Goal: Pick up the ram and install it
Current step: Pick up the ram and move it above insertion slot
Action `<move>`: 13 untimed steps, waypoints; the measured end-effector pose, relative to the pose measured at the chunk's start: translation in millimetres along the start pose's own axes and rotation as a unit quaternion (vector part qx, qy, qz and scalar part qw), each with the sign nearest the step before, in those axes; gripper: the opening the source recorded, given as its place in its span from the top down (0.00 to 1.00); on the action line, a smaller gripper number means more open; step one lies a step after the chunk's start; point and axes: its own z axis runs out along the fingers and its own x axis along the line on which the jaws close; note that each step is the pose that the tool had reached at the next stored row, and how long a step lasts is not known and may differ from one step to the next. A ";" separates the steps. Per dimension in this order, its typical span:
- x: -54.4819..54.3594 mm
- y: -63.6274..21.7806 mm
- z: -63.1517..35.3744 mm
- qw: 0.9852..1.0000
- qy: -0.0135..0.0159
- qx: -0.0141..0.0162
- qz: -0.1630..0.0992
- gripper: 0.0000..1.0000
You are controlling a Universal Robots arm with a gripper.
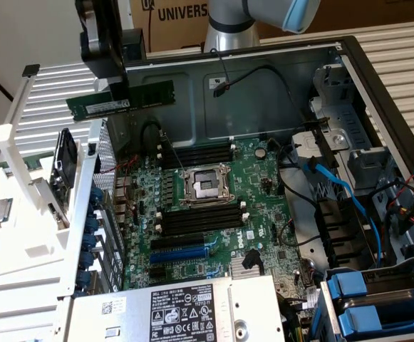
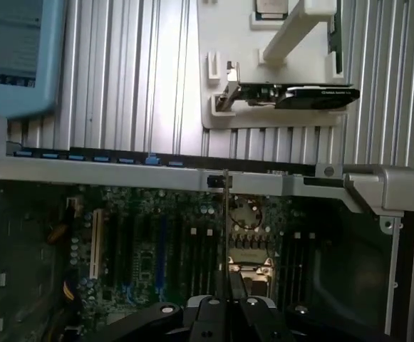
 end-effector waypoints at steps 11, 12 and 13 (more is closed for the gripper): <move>3.6 -72.2 0.8 1.000 0.000 -0.016 0.001 0.88; 4.0 -81.5 0.9 1.000 0.000 -0.017 0.001 0.88; 4.3 -86.0 1.0 1.000 0.000 -0.017 0.001 0.88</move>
